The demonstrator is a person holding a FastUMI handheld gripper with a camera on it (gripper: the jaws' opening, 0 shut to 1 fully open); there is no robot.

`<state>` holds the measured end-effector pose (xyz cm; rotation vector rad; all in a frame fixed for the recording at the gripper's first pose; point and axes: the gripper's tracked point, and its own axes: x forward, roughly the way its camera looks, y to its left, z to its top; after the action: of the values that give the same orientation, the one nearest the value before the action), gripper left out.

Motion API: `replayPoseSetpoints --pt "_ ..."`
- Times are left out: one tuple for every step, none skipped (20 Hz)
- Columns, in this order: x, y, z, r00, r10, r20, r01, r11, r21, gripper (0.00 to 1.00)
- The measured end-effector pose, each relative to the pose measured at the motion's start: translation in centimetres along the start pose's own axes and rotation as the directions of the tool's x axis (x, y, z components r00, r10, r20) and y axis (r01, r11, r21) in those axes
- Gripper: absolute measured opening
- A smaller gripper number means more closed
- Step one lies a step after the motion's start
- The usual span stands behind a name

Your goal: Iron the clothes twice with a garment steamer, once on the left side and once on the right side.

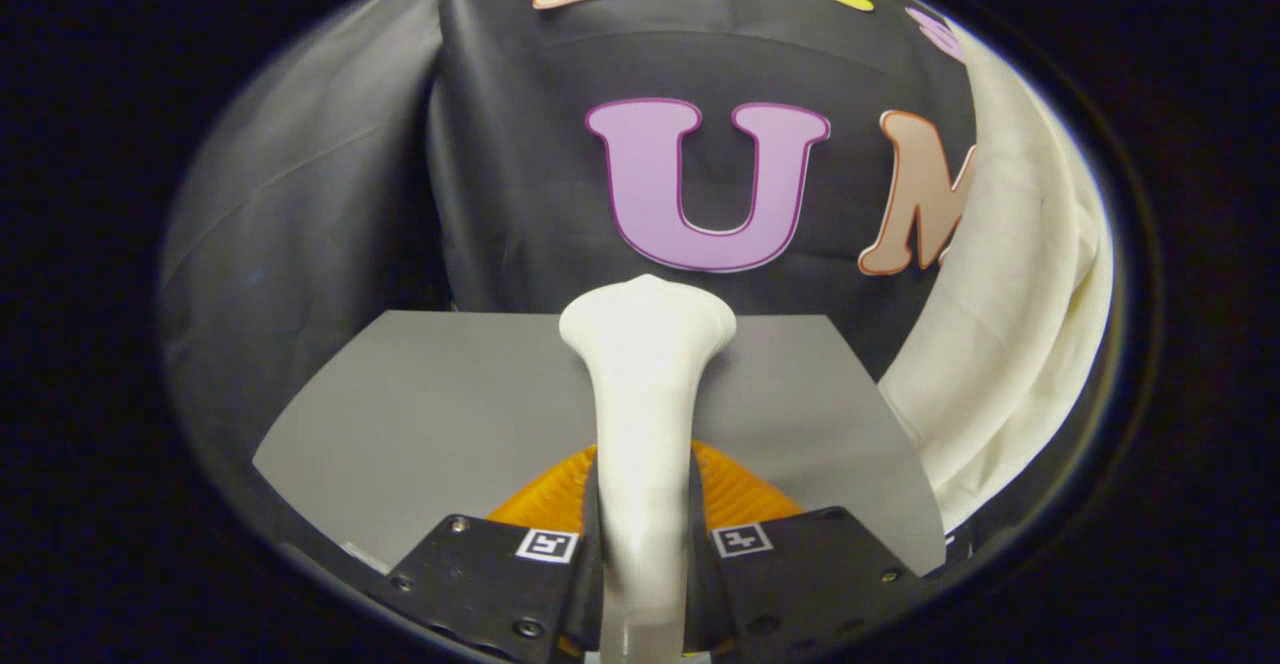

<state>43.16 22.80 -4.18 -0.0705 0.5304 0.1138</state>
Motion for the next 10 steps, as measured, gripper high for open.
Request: replayPoseSetpoints --pt "-0.5 0.0 0.3 1.000 0.007 0.016 -0.007 1.000 -0.017 0.35" --pt "-1.3 0.2 0.2 1.000 0.017 0.023 -0.016 0.999 -0.032 0.34" --pt "-2.3 0.4 0.3 0.999 0.031 0.037 -0.029 0.999 -0.036 0.33" --pt "-3.2 0.5 0.4 0.998 0.047 0.051 -0.046 0.998 -0.034 0.33" --pt "-4.0 0.4 0.8 0.995 0.059 0.082 -0.057 0.998 -0.021 0.32" --pt "-4.9 0.2 0.9 0.992 0.068 0.102 -0.067 0.998 -0.005 0.32" --pt "-5.9 0.0 1.3 0.990 0.072 0.124 -0.074 0.997 0.009 0.32" --pt "-7.3 -0.2 1.6 0.986 0.076 0.149 -0.080 0.996 0.024 0.32" --pt "-8.5 -0.3 2.3 0.981 0.082 0.177 -0.090 0.995 0.032 0.31" --pt "-9.7 -0.4 2.9 0.975 0.090 0.201 -0.097 0.995 0.026 0.31"
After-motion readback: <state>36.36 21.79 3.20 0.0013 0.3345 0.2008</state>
